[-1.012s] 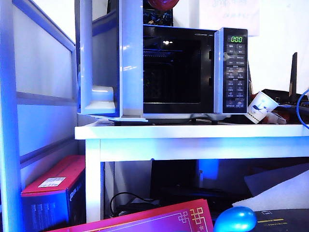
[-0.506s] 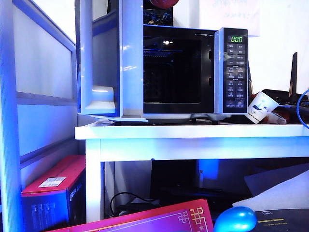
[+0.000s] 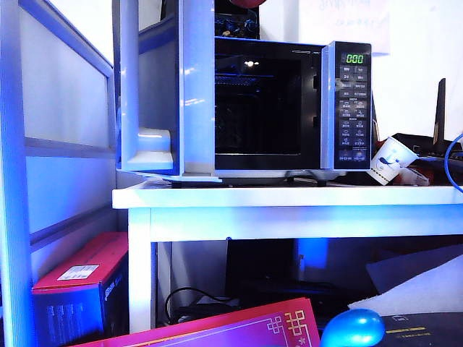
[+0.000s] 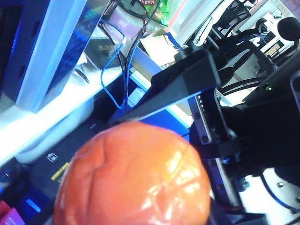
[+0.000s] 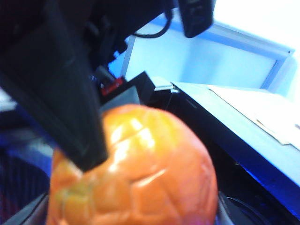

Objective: Open the microwave door, place the orange inside the microwave, then close the microwave door.

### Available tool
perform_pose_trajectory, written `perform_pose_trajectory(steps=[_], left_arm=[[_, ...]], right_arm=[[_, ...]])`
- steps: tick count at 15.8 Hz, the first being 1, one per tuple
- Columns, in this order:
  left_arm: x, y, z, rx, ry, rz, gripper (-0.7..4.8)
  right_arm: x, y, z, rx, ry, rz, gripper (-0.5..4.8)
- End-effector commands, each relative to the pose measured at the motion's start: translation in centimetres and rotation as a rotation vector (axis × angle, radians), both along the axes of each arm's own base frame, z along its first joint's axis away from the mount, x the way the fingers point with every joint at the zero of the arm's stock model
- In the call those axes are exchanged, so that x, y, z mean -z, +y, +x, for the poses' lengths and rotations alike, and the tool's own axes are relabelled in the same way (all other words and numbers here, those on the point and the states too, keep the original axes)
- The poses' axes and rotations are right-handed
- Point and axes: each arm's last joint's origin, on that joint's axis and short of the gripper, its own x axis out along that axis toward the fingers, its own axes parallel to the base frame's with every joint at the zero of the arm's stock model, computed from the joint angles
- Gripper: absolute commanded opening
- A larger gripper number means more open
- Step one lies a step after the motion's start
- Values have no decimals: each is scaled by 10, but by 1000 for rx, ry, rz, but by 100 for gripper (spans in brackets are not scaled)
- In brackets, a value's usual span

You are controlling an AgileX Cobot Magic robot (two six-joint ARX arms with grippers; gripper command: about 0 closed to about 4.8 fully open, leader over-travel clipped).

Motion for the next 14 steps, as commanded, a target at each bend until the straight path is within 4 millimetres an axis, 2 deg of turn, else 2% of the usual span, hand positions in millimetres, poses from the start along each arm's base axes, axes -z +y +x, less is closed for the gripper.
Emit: perform_pose_trajectory(steps=[1, 7, 14], left_arm=[[-2, 0, -2, 19, -30, 2, 192], [-2, 0, -3, 30, -30, 3, 191], [-2, -1, -3, 53, -30, -8, 192]], right_arm=[[-9, 0, -1, -3, 23, 63, 479], [-15, 0, -2, -15, 99, 146, 479], [-6, 1, -2, -30, 198, 117, 479]])
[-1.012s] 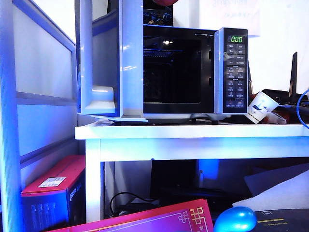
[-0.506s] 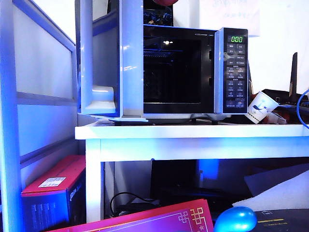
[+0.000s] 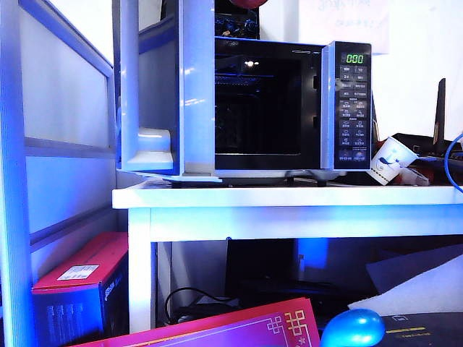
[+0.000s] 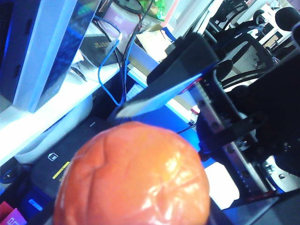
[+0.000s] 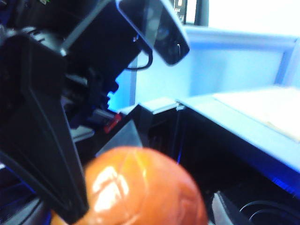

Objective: Open the microwave door, place the orange inside the microwave, then close the microwave door.

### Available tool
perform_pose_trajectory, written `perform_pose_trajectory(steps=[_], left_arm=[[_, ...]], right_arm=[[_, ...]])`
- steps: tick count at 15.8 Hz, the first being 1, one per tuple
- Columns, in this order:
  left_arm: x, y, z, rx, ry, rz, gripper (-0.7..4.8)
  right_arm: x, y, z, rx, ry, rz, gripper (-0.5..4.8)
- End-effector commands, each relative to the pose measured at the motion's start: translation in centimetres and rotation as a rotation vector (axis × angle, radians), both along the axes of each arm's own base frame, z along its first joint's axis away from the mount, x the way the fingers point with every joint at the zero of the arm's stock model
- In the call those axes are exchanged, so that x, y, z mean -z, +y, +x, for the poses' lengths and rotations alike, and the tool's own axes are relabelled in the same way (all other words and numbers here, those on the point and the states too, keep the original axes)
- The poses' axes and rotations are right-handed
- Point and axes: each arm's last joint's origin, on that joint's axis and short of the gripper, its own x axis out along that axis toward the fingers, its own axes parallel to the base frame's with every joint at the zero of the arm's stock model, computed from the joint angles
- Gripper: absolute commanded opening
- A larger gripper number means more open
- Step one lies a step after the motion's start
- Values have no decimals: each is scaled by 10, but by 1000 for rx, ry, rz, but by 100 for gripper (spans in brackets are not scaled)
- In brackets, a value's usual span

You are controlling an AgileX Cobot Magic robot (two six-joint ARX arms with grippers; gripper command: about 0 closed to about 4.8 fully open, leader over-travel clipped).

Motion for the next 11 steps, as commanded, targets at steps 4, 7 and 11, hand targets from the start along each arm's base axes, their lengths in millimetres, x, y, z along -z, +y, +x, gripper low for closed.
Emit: perform_pose_trajectory(steps=[4, 7, 11], left_arm=[[-4, 0, -3, 23, -16, -14, 192], [-4, -1, -3, 25, -16, -14, 191], [-4, -1, -3, 41, -12, -20, 191]], right_arm=[[5, 1, 0, -8, 63, -17, 479], [6, 8, -1, -21, 61, -17, 479], [7, 14, -2, -6, 62, -16, 479]])
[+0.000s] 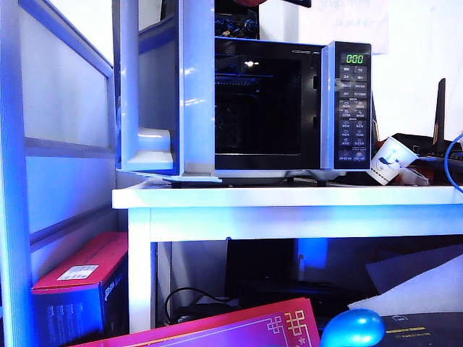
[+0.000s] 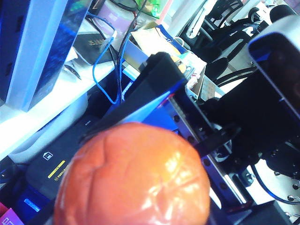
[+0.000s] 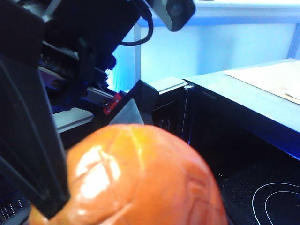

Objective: Open the microwave door, place the orange inside the microwave, then close the microwave door.

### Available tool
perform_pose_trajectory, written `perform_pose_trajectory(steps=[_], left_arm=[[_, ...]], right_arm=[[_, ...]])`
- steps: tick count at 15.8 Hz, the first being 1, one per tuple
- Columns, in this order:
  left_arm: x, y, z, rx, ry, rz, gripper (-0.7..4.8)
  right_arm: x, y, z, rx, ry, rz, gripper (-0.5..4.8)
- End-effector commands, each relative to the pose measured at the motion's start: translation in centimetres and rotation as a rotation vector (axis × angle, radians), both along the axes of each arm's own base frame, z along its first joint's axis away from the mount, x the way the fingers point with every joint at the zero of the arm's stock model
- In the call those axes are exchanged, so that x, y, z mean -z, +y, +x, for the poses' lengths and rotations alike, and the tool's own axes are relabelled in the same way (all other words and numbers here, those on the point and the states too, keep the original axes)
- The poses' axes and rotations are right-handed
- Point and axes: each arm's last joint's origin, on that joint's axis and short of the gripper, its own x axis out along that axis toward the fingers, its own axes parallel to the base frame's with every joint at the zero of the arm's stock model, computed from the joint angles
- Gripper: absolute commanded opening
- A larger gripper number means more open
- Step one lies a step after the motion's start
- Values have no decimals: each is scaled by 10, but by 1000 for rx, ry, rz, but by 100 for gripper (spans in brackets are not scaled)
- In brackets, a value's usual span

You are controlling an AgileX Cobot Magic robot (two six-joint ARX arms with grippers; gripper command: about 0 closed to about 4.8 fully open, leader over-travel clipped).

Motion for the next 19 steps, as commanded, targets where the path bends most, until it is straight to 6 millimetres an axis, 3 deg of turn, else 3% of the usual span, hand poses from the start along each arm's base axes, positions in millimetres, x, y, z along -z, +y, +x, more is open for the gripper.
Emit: perform_pose_trajectory(steps=[1, 3, 4, 5, 9, 11, 13, 19], left_arm=[[-3, -1, -2, 27, -16, -16, 192], [-3, -1, -2, 27, -16, -16, 192], [-3, -1, -2, 27, -15, -16, 192], [-3, -1, -2, 27, -15, -15, 192], [-3, 0, -2, 27, -15, -16, 206], [-3, 0, -2, 25, -16, -15, 364], [-3, 0, -2, 23, -17, -15, 479], [-3, 2, 2, -83, -62, 36, 479]], right_arm=[[-4, 4, -2, 14, -21, 8, 479], [-4, 7, -3, 7, -25, 9, 475], [-4, 7, -4, 4, -28, 9, 354], [-4, 7, -4, 3, -31, 8, 333], [-5, 7, -4, 4, -31, 8, 333], [-5, 7, -4, 4, -32, 9, 336], [-5, 7, -4, 3, -32, 9, 336], [-7, 0, -3, 22, -54, 13, 337]])
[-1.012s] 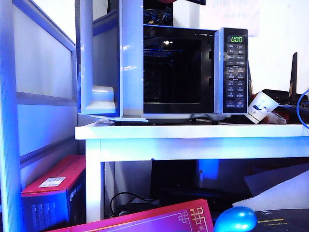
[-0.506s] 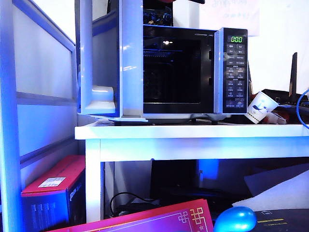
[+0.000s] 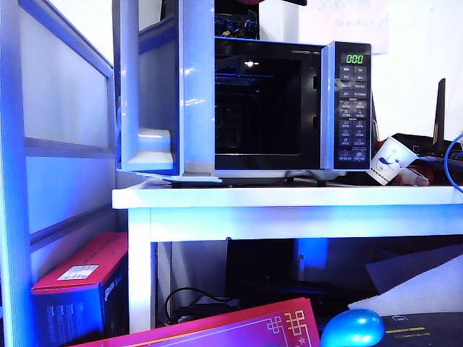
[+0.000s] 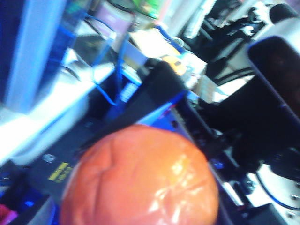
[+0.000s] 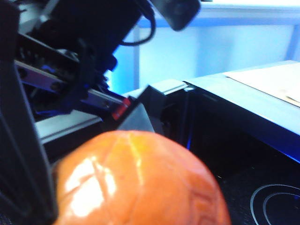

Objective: Open the microwave door, place the orange inside the microwave, then close the microwave door.

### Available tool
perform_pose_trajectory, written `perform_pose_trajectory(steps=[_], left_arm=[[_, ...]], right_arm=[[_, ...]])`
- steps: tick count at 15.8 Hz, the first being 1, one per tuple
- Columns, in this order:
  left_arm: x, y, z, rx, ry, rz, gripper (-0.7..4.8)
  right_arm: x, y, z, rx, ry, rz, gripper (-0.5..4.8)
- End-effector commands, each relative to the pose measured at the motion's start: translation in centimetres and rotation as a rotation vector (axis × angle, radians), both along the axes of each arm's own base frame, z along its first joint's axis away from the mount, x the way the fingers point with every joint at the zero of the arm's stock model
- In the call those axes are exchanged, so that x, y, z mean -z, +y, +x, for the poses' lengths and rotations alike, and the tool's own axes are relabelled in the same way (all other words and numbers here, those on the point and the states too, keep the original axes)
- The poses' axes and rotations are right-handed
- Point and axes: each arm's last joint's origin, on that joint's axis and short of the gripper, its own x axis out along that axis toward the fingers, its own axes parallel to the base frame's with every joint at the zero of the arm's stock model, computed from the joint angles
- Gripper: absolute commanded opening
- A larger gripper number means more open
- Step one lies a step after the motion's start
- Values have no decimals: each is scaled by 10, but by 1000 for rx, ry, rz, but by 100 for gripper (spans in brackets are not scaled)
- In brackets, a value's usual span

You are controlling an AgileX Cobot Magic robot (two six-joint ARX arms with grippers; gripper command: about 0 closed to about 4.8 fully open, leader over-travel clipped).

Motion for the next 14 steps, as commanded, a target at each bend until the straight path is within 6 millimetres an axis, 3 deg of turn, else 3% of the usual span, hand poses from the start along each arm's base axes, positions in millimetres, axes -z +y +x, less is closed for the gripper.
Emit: perform_pose_trajectory(steps=[1, 8, 14], left_arm=[[-2, 4, 2, -89, -53, 36, 479], [-6, 5, 5, -175, -111, 51, 479], [-4, 12, 9, -220, -154, 97, 479]], right_arm=[[-8, -8, -1, 15, -51, 12, 337], [-7, -21, 4, 102, -60, -5, 337], [7, -24, 10, 249, -19, -108, 337]])
